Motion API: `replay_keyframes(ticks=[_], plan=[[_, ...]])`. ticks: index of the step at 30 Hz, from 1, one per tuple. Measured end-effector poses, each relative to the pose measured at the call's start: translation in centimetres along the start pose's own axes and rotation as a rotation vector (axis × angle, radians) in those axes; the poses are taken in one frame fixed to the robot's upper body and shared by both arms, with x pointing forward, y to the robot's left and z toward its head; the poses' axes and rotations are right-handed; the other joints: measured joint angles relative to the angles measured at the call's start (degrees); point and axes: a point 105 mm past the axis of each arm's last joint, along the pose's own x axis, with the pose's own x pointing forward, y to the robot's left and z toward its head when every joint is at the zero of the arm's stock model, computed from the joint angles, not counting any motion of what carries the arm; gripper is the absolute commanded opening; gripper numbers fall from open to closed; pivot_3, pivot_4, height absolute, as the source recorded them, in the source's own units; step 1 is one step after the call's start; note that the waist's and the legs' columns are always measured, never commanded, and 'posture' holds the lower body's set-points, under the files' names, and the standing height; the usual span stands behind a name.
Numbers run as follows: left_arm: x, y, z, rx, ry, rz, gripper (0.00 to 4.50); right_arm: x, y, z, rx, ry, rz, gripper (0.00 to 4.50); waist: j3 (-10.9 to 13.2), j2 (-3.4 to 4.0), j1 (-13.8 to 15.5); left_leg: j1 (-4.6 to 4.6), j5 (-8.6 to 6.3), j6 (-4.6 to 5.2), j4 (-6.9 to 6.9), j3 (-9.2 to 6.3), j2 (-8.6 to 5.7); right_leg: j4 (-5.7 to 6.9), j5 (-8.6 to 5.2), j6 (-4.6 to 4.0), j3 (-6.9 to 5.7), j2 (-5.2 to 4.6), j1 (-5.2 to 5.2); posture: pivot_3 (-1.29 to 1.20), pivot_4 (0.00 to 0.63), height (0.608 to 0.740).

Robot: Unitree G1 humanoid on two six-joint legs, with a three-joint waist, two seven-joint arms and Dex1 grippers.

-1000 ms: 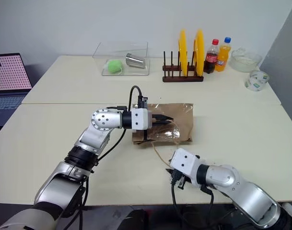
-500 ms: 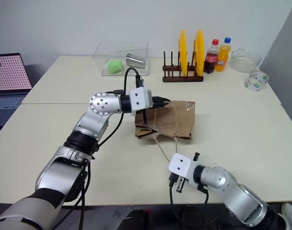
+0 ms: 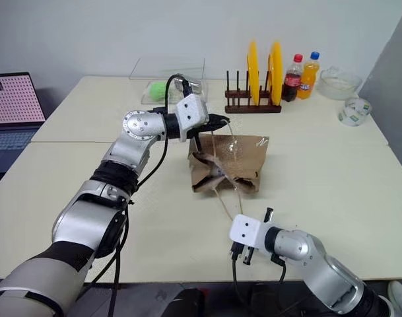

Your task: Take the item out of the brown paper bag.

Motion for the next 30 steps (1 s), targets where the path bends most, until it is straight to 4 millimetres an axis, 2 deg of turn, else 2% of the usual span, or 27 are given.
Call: replay_keyframes(ticks=[3, 6, 13, 16, 20, 24, 30], plan=[[-0.9, 3.4, 2.1, 0.030, -0.048, 0.116, 0.00, 0.0, 0.2, 0.0, 0.002, -0.005, 0.001, 0.01, 0.0, -0.10, -0.1, 0.01, 0.01, -0.02, -0.01, 0.00, 0.00, 0.00, 0.00, 0.01, 0.00, 0.00, 0.00, 0.00, 0.150, 0.740], [-1.1, 4.5, 3.3, 0.047, -0.084, 0.155, 0.00, 0.0, 0.2, 0.0, -0.003, -0.004, -0.002, 0.01, -0.1, -0.09, -0.1, 0.08, 0.01, -0.02, -0.02, 0.01, 0.00, -0.01, -0.01, 0.01, 0.01, 0.00, 0.05, 0.00, 0.150, 0.740], [-1.2, 3.6, 3.1, -0.003, -0.112, 0.087, 0.00, 0.1, -0.3, 0.5, 0.017, -0.032, -0.035, 0.01, -0.1, -0.11, -0.5, 0.07, 0.01, -0.02, -0.01, 0.00, 0.01, 0.04, 0.00, 0.01, 0.01, 0.01, 0.03, 0.00, 0.150, 0.740], [-1.6, 2.6, 3.5, -0.036, -0.163, 0.014, 0.00, 0.2, -0.7, 0.7, 0.059, -0.049, -0.060, 0.67, -0.1, -0.11, -0.9, 0.07, 0.04, -0.07, -0.01, -0.01, 0.02, 0.07, 0.00, 0.00, 0.02, 0.01, 0.02, 0.00, 0.150, 0.740], [-1.9, 1.4, 4.2, -0.076, -0.222, -0.057, 0.00, 0.1, -1.5, 0.6, 0.096, -0.048, -0.100, 2.02, -0.1, -0.12, -1.1, 0.03, 0.04, -0.07, 0.00, -0.03, 0.01, 0.08, 0.00, 0.00, 0.02, 0.01, -0.02, 0.00, 0.150, 0.740], [-2.2, 0.6, 5.2, -0.060, -0.254, -0.095, 0.00, -1.3, -2.2, 0.9, 0.128, -0.070, -0.138, 2.02, -0.1, -0.11, -1.2, 0.00, 0.04, -0.07, -0.01, -0.04, 0.01, 0.05, 0.00, 0.00, 0.02, 0.01, -0.03, 0.00, 0.150, 0.740], [-2.4, -0.5, 5.1, -0.070, -0.248, -0.140, 0.00, -4.6, -1.7, 2.2, 0.194, -0.128, -0.124, 2.02, -0.1, -0.12, -1.0, 0.00, 0.00, 0.00, 0.02, -0.02, 0.00, 0.07, 0.00, 0.00, 0.04, 0.01, -0.01, 0.00, 0.150, 0.740]])
